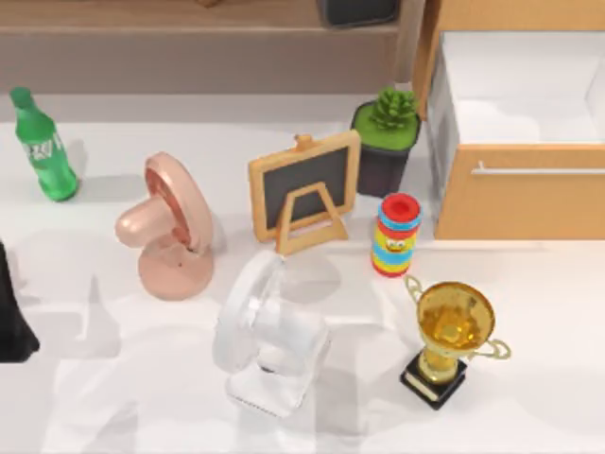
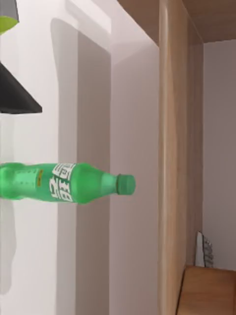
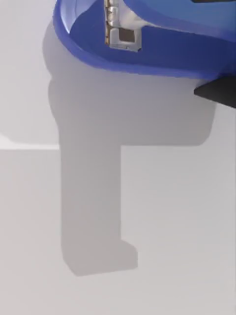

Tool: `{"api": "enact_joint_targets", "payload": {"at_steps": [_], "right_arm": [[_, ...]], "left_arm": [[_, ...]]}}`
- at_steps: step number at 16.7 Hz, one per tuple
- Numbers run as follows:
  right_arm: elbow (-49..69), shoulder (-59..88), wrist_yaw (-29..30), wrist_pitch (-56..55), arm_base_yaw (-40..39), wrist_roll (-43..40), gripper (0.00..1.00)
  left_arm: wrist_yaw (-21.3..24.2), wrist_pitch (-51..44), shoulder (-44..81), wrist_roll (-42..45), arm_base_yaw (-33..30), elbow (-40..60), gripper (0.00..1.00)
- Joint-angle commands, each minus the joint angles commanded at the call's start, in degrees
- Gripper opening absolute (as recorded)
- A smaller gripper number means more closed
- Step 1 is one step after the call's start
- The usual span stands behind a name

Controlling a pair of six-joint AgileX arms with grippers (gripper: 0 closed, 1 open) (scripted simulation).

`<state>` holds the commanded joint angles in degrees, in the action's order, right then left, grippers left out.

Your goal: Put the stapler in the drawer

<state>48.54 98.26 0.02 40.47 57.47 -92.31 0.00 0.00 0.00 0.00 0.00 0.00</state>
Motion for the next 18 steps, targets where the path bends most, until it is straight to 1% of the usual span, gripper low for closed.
{"api": "enact_joint_targets", "payload": {"at_steps": [4,10,15,18], "right_arm": [[0.4,-0.5,0.0,0.9,0.1,0.1,0.00],[3.6,-3.9,0.0,7.4,0.0,-0.1,0.00],[3.6,-3.8,0.0,7.5,0.0,0.0,0.00],[7.1,-4.9,1.9,7.5,-0.5,3.4,0.00]], "left_arm": [[0.0,0.0,0.0,0.0,0.0,0.0,1.00],[0.0,0.0,0.0,0.0,0.0,0.0,1.00],[0.0,0.0,0.0,0.0,0.0,0.0,1.00],[0.0,0.0,0.0,0.0,0.0,0.0,1.00]]}}
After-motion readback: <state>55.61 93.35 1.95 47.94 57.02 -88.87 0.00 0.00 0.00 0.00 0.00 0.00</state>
